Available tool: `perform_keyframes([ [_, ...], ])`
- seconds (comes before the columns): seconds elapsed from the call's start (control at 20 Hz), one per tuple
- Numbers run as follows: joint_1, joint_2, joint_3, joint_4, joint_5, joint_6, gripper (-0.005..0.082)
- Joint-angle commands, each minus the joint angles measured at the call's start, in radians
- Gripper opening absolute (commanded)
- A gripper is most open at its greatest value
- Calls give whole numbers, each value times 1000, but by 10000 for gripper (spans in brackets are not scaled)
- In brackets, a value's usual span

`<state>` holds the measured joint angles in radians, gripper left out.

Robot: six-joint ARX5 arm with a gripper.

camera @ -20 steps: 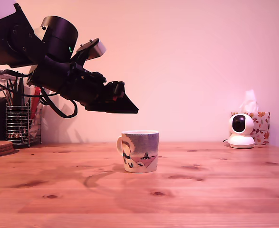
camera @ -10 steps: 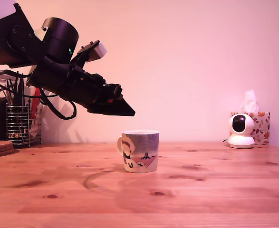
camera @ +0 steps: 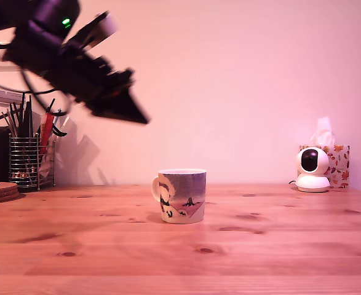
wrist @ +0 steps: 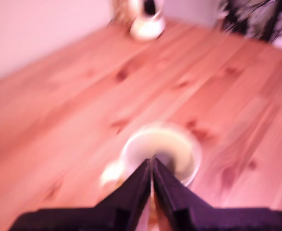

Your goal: Pick up the coffee capsules on the table and drop them inside the coffee cup

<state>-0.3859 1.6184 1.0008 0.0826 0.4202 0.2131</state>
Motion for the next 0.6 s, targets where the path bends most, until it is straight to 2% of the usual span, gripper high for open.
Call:
perform_keyframes([
  [0.0, 29, -11, -8, -40, 2, 4, -24],
  [0.1, 57, -22, -16, -79, 4, 4, -24],
  [0.25, 86, -24, -29, -120, 34, 4, -24],
  [0.55, 87, -24, -51, -171, 43, 3, -24],
])
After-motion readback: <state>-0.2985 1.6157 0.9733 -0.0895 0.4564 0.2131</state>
